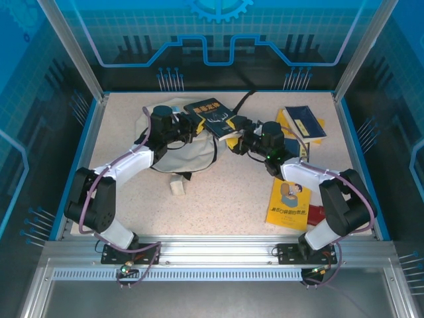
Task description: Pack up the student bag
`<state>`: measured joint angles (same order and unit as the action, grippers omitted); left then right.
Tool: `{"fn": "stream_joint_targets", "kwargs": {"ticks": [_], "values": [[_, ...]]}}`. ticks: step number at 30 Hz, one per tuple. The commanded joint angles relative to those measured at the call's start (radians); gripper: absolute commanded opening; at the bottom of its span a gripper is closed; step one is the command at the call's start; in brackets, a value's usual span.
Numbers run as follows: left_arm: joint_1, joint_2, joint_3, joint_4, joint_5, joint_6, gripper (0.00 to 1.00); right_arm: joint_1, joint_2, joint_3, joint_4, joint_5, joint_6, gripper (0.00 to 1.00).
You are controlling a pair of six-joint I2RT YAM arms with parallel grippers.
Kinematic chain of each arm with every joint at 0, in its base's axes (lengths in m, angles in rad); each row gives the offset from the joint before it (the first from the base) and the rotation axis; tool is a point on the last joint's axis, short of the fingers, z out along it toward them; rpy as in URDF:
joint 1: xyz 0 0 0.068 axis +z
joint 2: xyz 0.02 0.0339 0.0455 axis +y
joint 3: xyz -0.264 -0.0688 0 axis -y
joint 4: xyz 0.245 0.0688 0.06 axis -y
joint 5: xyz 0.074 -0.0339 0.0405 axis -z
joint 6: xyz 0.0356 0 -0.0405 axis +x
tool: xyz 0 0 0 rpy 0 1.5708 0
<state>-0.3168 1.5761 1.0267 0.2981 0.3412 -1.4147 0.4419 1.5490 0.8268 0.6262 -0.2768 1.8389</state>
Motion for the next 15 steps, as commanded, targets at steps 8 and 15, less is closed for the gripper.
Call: {"fn": "stream_joint_targets", "kwargs": {"ticks": [8,15], "values": [[-0.001,-0.07,-0.024,0.061,0.019,0.008,0.19,-0.017,-0.031,0.008,-0.048,0.071,-0.067,0.24],[-0.001,-0.078,-0.004,-0.187,0.009,0.221,0.65,-0.03,-0.102,0.046,-0.298,0.119,-0.281,0.09]]}}
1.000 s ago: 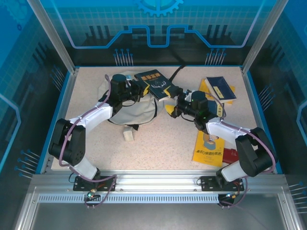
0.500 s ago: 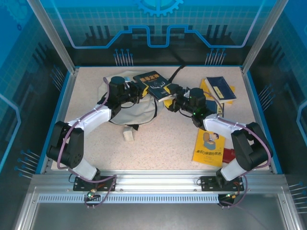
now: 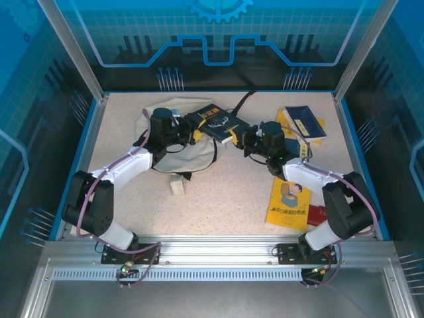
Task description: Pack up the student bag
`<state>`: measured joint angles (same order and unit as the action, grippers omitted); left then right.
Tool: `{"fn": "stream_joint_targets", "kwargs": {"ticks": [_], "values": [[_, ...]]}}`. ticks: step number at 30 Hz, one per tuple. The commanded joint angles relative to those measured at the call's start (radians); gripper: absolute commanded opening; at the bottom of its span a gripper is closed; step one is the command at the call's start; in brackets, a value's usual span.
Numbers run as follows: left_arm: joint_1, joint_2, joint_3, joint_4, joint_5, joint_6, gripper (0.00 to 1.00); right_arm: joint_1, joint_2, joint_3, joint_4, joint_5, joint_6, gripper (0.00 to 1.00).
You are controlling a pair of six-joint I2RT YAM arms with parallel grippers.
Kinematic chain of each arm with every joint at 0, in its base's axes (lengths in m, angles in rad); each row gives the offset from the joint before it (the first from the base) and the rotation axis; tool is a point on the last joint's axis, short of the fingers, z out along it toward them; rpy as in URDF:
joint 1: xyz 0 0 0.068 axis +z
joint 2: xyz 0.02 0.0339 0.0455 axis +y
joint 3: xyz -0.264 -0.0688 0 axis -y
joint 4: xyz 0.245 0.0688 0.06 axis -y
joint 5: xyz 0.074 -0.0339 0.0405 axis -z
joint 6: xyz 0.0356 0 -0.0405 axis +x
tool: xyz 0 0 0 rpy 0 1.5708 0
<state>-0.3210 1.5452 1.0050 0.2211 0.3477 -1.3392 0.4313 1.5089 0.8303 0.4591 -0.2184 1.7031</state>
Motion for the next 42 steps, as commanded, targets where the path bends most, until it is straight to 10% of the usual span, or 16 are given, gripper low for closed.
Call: {"fn": "stream_joint_targets", "kwargs": {"ticks": [1,17,33,42], "values": [[0.007,-0.044,0.033,-0.177,0.004,0.203,0.69,-0.026,-0.078,0.043,-0.166,0.072,-0.178,0.09],[-0.053,0.148,0.389,-1.082,-0.255,1.086,0.78,-0.11,-0.325,0.095,-0.683,0.175,-0.643,0.09],[-0.099,0.461,0.521,-1.222,-0.424,1.073,0.74,-0.126,-0.355,0.06,-0.729,0.154,-0.635,0.1],[-0.099,0.497,0.545,-1.232,-0.447,1.06,0.41,-0.127,-0.339,0.061,-0.728,0.14,-0.629,0.1]]}}
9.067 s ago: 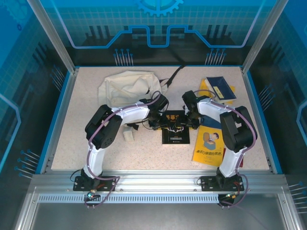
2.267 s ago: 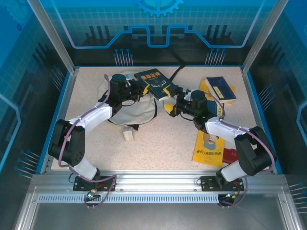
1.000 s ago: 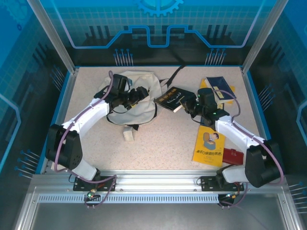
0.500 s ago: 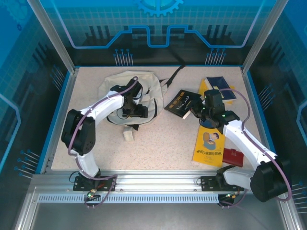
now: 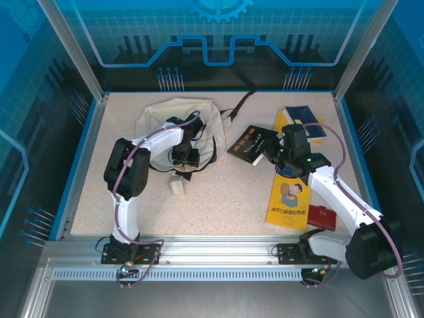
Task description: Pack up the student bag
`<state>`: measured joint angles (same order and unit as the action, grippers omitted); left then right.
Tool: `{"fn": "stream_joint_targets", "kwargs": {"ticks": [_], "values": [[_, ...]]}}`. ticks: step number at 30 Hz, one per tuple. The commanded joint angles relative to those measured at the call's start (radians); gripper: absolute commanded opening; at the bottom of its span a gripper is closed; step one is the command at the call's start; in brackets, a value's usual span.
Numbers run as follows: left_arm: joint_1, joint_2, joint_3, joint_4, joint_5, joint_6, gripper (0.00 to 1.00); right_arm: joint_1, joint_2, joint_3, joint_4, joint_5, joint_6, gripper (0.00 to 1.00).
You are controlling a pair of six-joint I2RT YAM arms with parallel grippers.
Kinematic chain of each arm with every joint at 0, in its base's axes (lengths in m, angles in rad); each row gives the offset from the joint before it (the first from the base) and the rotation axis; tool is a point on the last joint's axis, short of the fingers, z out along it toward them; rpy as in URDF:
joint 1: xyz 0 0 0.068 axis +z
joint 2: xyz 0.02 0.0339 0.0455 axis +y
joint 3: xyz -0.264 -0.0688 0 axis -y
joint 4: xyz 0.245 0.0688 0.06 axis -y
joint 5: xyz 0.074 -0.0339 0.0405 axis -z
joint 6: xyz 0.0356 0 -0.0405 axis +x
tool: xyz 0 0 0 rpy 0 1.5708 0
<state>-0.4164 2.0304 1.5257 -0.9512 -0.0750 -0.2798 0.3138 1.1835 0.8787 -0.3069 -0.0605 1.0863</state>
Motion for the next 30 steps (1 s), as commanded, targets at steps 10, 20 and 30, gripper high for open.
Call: {"fn": "stream_joint_targets", "kwargs": {"ticks": [10,20,30], "values": [[0.001,-0.065,0.05,-0.049,0.038,0.016,0.28,-0.009,-0.017,0.013,0.035,-0.022,-0.008,0.1],[0.011,-0.103,0.088,-0.06,0.073,0.021,0.27,-0.006,-0.019,0.01,0.038,-0.032,-0.001,0.1],[0.019,-0.125,0.076,-0.045,0.128,0.015,0.12,-0.005,-0.034,0.007,0.039,-0.03,-0.001,0.1]]}}
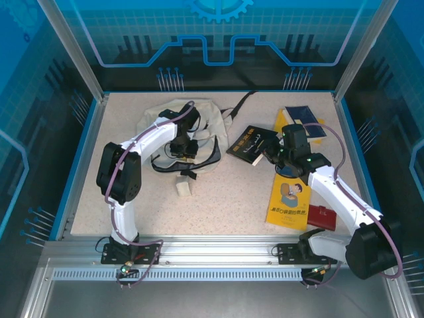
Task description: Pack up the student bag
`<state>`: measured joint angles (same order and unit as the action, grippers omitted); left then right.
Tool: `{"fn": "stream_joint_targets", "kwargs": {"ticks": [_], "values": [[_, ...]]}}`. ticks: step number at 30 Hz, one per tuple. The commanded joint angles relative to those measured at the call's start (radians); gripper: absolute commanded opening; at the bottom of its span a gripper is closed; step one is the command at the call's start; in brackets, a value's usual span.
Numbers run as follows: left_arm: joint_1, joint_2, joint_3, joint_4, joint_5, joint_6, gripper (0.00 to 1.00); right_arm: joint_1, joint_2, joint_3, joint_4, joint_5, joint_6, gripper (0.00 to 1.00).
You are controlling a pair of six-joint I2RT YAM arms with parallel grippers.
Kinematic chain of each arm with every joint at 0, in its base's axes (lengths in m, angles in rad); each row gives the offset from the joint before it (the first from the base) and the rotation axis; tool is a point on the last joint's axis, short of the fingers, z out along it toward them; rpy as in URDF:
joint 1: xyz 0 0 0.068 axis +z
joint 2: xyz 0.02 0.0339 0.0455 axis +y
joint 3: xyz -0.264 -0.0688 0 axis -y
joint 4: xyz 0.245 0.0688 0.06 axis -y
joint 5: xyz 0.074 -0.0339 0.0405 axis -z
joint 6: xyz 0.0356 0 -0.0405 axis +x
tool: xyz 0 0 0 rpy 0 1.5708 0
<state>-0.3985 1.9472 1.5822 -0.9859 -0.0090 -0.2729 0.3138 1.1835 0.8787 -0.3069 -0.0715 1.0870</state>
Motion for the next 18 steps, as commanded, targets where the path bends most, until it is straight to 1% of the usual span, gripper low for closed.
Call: {"fn": "stream_joint_targets", "kwargs": {"ticks": [1,5,9,11,13,15,18], "values": [[0.0,-0.05,0.019,-0.001,0.077,0.005,0.11,-0.005,-0.037,0.006,0.037,-0.019,-0.005,0.1],[0.0,-0.122,0.007,0.084,0.165,-0.019,0.05,-0.009,-0.066,0.011,0.016,-0.002,-0.034,0.1],[0.0,-0.21,-0.007,0.227,0.244,-0.087,0.06,-0.024,-0.11,0.015,-0.021,0.006,-0.067,0.1],[0.0,-0.234,-0.002,0.279,0.245,-0.122,0.06,-0.029,-0.133,0.014,-0.033,-0.001,-0.082,0.09],[0.0,-0.25,0.007,0.329,0.243,-0.16,0.06,-0.031,-0.163,0.011,-0.028,-0.028,-0.102,0.09],[0.0,-0.258,0.009,0.384,0.269,-0.194,0.05,-0.03,-0.191,0.006,0.006,-0.08,-0.114,0.1],[0.0,-0.263,0.01,0.455,0.311,-0.24,0.04,-0.03,-0.191,-0.034,0.064,-0.172,-0.082,0.1]]}}
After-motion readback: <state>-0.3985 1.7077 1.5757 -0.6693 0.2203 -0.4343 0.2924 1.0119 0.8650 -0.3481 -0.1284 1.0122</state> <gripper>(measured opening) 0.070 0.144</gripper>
